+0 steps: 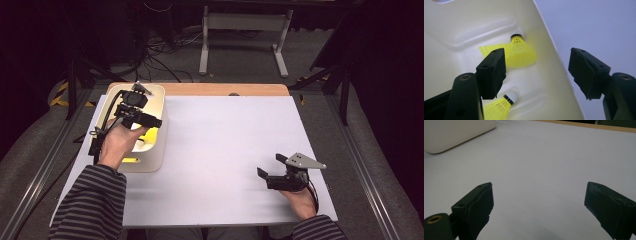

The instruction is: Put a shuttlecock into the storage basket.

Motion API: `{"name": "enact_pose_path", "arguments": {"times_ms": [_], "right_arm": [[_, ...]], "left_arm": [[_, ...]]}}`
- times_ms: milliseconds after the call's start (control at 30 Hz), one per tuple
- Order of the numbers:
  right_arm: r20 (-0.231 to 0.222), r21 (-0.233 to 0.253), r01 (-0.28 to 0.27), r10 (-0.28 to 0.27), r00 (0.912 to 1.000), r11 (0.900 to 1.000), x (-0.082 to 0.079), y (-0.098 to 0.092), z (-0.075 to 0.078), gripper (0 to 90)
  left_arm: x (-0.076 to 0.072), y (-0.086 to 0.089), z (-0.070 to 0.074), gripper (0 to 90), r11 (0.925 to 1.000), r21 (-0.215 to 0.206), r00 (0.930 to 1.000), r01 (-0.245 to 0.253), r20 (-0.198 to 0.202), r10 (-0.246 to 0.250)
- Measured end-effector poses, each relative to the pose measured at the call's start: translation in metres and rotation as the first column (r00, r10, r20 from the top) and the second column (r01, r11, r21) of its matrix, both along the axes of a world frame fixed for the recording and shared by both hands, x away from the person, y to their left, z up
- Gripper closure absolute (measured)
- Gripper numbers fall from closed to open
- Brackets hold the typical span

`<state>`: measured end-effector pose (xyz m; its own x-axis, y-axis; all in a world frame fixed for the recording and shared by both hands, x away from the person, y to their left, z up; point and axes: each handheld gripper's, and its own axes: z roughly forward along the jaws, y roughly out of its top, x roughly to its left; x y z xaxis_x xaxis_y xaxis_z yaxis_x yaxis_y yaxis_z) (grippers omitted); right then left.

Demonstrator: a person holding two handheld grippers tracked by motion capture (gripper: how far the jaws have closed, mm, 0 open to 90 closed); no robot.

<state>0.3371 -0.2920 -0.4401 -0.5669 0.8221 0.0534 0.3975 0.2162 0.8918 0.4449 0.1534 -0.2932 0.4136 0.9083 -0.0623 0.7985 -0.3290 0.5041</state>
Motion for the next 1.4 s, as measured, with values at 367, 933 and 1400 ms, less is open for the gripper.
{"name": "enact_pose_path", "arguments": {"times_ms": [367, 933, 1400], "right_arm": [[-0.001, 0.006, 0.003, -0.003, 1.0000, 1.000, 0.000, -0.001, 0.000, 9.1], [0.003, 0.006, 0.001, -0.001, 1.0000, 1.000, 0.000, -0.001, 0.001, 9.2], [0.005, 0.005, -0.004, 0.004, 1.0000, 1.000, -0.001, -0.001, 0.001, 9.2]], "left_arm": [[-0.004, -0.019, 0.007, 30.5, 0.9984, -0.007, 0.9981, 0.057, 0.026, -0.056], [-0.006, -0.044, 0.006, 30.1, 0.9931, 0.001, 0.9924, 0.118, 0.036, -0.118], [-0.011, -0.064, 0.003, 29.6, 0.9864, 0.007, 0.9858, 0.164, 0.035, -0.164]]}}
